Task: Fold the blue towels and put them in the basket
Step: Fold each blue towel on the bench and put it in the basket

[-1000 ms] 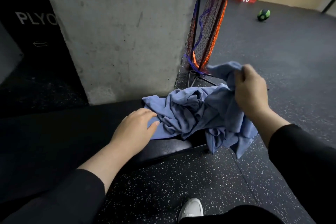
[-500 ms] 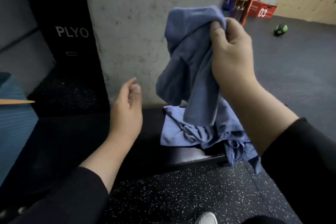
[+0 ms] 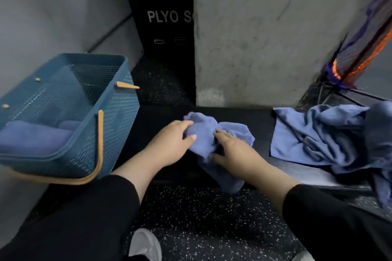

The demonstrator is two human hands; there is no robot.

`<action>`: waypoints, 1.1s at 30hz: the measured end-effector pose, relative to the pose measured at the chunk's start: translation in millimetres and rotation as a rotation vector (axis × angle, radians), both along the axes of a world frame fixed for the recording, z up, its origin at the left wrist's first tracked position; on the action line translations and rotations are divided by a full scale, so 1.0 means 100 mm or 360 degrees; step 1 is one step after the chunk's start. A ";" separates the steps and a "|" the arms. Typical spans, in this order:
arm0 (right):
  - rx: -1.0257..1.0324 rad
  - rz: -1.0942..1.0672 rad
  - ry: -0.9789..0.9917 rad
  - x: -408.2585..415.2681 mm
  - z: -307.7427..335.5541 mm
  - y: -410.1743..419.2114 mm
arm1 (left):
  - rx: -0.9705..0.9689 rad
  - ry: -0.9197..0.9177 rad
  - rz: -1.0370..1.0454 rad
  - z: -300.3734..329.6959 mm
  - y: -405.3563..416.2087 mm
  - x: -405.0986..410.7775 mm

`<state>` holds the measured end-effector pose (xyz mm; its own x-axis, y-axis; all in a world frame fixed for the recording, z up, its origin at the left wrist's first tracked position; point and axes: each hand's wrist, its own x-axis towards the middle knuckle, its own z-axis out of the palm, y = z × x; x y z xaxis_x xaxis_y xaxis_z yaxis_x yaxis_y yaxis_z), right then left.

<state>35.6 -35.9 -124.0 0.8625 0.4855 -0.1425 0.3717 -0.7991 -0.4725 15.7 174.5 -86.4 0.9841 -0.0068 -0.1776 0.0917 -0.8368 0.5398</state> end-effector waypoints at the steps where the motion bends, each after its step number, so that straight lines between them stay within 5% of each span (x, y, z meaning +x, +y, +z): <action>1: 0.0114 -0.0017 -0.0056 0.00 0.02 0.03 | -0.0006 0.0059 -0.0025 -0.02 0.02 -0.02; 6: 0.0210 -0.0222 -0.0351 0.07 0.02 -0.02 | -0.0089 0.0161 -0.0073 0.04 -0.02 0.06; 10: -0.0361 -0.0433 -0.0253 0.14 0.00 -0.22 | 0.0142 0.0039 -0.0058 -0.07 -0.10 0.17; 12: -0.0367 -0.0472 -0.0291 0.16 -0.05 -0.32 | 0.0137 -0.0051 0.0031 -0.11 -0.12 0.22; 17: 0.0239 -0.0671 -0.0186 0.25 0.14 -0.31 | 0.0437 -0.0335 0.0361 -0.06 -0.03 0.33; 20: 0.0428 -0.0708 -0.0087 0.28 0.29 -0.30 | 0.0122 -0.0603 0.0326 0.09 -0.13 0.30; 22: 0.0664 -0.0801 0.0068 0.32 0.35 -0.29 | -0.0167 -0.0424 0.0058 0.21 -0.32 0.23; 26: 0.1207 -0.0878 0.0362 0.35 0.48 -0.25 | -0.0103 0.0064 -0.0405 0.17 -0.65 0.02; 30: 0.1511 -0.0685 0.0596 0.32 0.56 -0.20 | -0.0070 -0.0173 -0.0072 0.09 -0.71 0.08; 33: 0.1489 -0.0473 0.0620 0.29 0.61 -0.20 | -0.0366 -0.0275 0.0097 0.11 -0.62 0.22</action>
